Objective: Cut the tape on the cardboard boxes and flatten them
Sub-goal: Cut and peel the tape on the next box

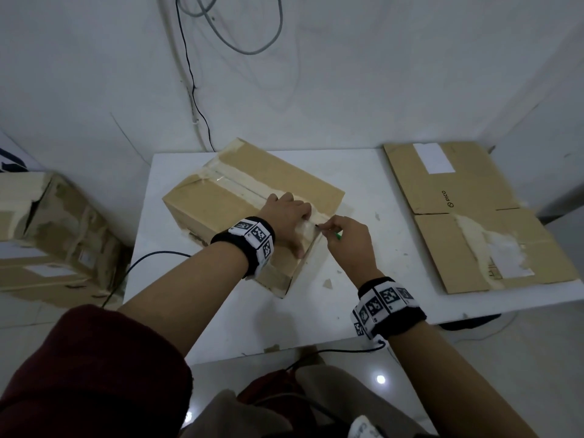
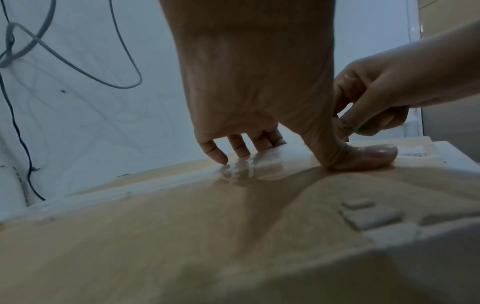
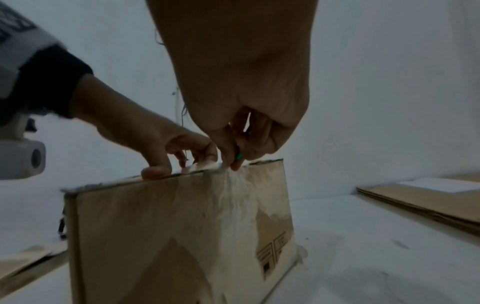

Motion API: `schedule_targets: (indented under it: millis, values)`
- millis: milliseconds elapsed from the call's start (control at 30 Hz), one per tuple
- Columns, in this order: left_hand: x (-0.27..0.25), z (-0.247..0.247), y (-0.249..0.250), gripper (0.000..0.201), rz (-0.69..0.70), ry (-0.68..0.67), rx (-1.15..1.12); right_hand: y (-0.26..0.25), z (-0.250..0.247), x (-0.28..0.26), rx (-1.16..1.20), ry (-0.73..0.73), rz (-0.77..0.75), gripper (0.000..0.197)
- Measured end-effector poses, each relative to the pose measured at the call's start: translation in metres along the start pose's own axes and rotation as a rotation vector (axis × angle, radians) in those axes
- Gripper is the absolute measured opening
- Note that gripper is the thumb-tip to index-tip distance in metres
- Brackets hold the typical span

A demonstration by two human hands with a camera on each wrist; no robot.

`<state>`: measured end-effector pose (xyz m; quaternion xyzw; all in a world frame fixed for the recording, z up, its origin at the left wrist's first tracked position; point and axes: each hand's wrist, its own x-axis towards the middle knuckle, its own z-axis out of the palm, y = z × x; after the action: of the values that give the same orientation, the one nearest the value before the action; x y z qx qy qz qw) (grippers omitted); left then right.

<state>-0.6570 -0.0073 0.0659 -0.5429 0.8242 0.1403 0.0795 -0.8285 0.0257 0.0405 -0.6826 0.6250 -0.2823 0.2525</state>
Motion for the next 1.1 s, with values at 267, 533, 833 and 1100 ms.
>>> schedule_targets:
  millis: [267,533,833,1100]
  values:
    - [0.000,0.004,-0.001,0.076,-0.023,0.027,-0.100,0.011,0.001,-0.009,0.142,0.053,0.054,0.010]
    - [-0.002,0.006,-0.002,0.077,-0.014,0.038,-0.100,0.009,0.000,-0.013,0.394,-0.080,0.204,0.006]
    - [-0.008,-0.008,-0.001,0.066,0.046,-0.045,-0.058,0.022,-0.008,-0.023,0.519,-0.008,0.257,0.008]
    - [-0.022,-0.022,-0.021,0.071,0.094,-0.180,0.206,0.017,-0.004,-0.031,0.556,-0.013,0.220,0.006]
